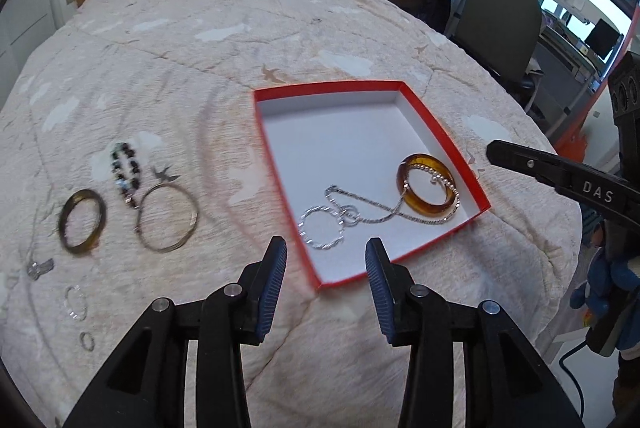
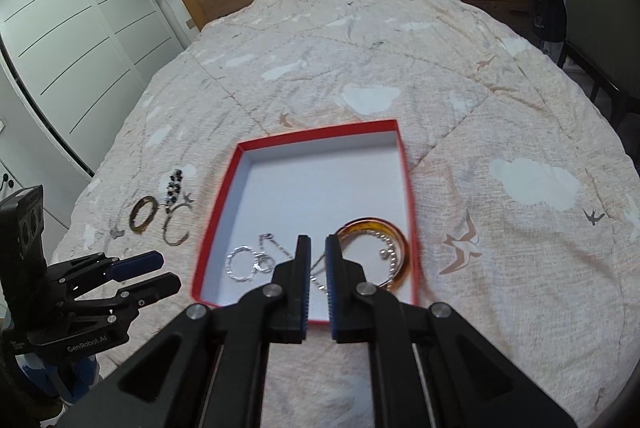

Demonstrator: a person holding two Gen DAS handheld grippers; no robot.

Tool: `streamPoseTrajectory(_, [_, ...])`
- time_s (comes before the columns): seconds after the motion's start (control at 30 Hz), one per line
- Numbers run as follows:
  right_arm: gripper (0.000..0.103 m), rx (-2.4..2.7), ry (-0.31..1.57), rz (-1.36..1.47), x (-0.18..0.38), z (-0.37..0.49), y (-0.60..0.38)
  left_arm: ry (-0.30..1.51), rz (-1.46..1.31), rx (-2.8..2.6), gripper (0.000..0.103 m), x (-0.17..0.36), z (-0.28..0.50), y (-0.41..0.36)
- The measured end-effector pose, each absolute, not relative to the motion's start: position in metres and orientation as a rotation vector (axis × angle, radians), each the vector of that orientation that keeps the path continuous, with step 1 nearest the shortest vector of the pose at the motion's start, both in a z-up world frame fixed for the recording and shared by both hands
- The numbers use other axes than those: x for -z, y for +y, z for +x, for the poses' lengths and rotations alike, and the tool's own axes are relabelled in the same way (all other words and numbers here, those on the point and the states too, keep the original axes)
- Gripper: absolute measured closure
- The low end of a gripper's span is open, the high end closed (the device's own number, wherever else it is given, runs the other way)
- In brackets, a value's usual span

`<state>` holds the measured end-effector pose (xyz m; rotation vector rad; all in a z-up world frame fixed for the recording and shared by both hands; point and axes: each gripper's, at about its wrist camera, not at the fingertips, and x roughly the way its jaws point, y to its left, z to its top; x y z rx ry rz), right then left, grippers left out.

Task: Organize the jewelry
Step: 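Carry the ring and necklace into the red box and open both tools, then withdraw both tools from the box back over the quilt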

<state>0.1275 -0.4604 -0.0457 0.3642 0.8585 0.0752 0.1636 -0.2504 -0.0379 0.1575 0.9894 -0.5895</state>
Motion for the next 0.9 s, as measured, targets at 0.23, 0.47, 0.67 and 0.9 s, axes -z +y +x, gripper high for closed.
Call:
streamPoseTrajectory(0.23, [0.095,-0.113,0.833,0.359,0.023,0.103,-0.424,0.984,0.160,0.498,0.062,0.023,0.138,-0.194])
streamPoseTrajectory(0.47, [0.092,-0.161,0.816,0.341,0.005,0.080,-0.383,0.957,0.120,0.389,0.056,0.010,0.110,-0.122])
streamPoseTrajectory(0.67, [0.086,-0.192,0.804,0.313,-0.009,0.062,-0.350,0.929,0.083,0.300,0.052,0.002,0.088,-0.068])
streamPoseTrajectory(0.9, [0.086,-0.232,0.794,0.275,-0.024,0.049,-0.317,0.900,0.043,0.233,0.050,-0.006,0.066,-0.016])
